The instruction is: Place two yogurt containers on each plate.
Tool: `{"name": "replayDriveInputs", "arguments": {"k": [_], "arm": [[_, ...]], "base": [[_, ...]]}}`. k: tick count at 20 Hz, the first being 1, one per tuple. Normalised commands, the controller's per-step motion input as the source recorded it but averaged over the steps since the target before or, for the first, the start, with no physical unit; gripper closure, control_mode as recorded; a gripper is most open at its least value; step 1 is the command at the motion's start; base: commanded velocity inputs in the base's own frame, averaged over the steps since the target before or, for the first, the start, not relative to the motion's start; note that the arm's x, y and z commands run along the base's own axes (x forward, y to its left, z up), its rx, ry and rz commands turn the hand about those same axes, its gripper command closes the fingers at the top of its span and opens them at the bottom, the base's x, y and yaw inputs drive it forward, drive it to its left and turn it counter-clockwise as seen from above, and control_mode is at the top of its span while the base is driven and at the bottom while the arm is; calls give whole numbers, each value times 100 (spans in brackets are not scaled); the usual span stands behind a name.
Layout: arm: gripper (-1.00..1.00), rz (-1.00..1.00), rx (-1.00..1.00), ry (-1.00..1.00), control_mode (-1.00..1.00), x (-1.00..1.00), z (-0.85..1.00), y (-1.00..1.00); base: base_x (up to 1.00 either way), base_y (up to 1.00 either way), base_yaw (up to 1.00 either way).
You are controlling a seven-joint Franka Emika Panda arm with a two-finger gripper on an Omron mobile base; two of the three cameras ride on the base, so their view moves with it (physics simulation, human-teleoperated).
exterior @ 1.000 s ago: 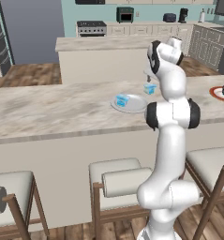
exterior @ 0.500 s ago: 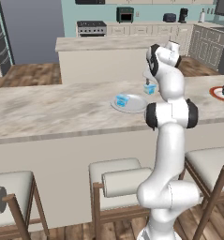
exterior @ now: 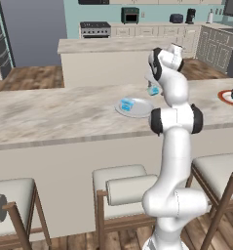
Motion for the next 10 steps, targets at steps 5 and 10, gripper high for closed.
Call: {"name": "replayDriveInputs", "arguments": {"k": [5,10], "arm": [[-100,0,0,-1,-100,10,-12,0],[-100,0,0,-7,-100,0,-6,-1]], "base": [[0,0,0],[0,0,0]]}}
